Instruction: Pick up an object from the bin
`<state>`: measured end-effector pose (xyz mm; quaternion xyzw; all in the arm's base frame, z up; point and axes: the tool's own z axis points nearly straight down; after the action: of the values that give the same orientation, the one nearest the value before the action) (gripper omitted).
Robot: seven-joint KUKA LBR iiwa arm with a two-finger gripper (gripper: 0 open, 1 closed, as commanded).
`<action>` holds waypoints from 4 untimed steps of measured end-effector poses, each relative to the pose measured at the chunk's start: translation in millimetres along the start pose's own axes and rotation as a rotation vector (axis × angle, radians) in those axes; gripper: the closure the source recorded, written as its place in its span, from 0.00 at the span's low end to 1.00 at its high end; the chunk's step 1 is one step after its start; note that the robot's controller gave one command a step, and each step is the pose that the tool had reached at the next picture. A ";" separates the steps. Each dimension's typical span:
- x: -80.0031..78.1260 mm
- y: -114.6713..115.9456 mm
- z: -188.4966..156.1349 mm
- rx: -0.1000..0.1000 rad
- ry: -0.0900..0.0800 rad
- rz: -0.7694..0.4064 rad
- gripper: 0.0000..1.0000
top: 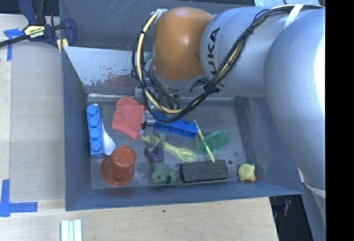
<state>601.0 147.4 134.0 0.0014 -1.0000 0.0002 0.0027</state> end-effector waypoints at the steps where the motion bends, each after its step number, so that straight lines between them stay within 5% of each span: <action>1: -2.2 -0.5 -4.6 -0.001 -0.008 0.002 0.00; 2: -15.6 -24.5 39.1 -0.003 -0.011 0.053 0.00; 3: -13.0 -39.0 63.2 -0.006 -0.017 0.136 0.00; 4: -14.8 -43.2 63.0 -0.006 -0.017 0.170 0.00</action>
Offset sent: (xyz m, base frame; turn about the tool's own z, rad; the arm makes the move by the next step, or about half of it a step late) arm 0.0172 -0.0325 -0.0546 0.0690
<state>615.5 104.2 71.0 -0.0834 -0.9965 -0.0027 -0.0056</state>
